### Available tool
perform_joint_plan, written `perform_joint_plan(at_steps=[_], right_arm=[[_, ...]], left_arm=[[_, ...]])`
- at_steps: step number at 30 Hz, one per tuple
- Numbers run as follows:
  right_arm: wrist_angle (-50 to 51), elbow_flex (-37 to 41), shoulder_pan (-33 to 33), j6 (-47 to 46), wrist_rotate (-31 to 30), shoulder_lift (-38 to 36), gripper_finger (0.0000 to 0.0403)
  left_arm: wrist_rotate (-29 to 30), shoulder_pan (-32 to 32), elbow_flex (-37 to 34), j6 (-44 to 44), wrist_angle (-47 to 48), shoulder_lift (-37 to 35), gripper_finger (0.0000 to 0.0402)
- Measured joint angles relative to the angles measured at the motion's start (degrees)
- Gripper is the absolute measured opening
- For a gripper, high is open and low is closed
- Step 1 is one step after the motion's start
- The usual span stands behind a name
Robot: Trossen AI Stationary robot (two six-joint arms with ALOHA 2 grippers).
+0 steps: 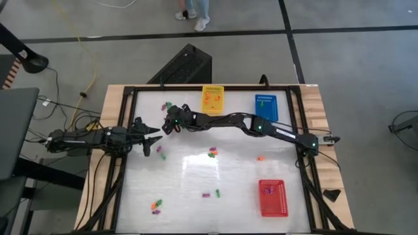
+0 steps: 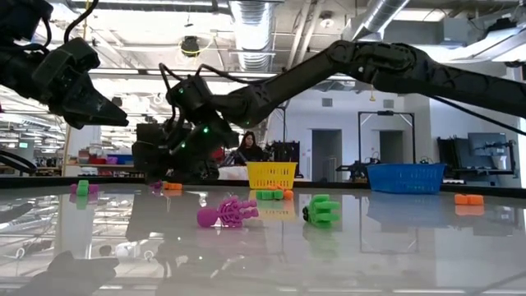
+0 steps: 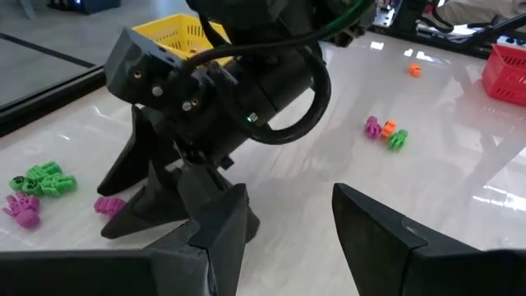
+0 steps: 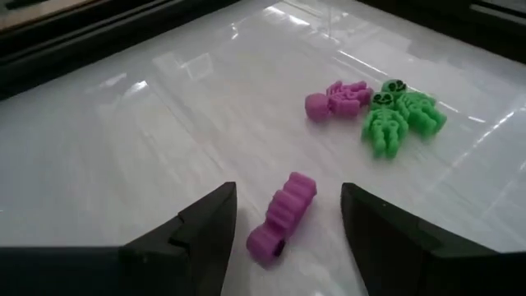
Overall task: Sort Halloween decoration
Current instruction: Put the violet skeleton toy into the red bin
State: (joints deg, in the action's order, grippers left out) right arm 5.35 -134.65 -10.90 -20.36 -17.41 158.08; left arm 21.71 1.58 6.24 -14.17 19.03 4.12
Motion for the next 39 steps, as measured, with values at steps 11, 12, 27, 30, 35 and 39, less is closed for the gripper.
perform_joint_plan(at_steps=[11,12,27,30,35,39], right_arm=[[0.66,0.04,-0.12,0.74,-2.53,0.12,0.0103],[0.05,0.09,-0.17,0.72,-2.32,0.13,0.0083],[26.02,0.11,-2.62,3.53,7.04,-20.06,0.007],[38.46,0.22,-2.41,4.24,7.24,-25.84,0.007],[60.12,0.06,-0.39,3.96,9.67,-35.51,0.007],[79.35,0.14,4.19,2.42,8.0,-38.36,0.007]], left_arm=[[-0.02,0.0,0.0,0.0,0.0,0.0,0.0169],[-0.02,0.0,0.0,0.0,0.0,0.0,0.0169],[0.03,0.0,0.0,0.0,0.0,0.0,0.0169],[0.02,-0.02,-0.02,0.0,0.0,0.0,0.0169],[0.03,0.0,-0.02,0.0,0.0,0.0,0.0169],[0.04,-0.01,-0.02,0.0,0.0,0.0,0.0169]])
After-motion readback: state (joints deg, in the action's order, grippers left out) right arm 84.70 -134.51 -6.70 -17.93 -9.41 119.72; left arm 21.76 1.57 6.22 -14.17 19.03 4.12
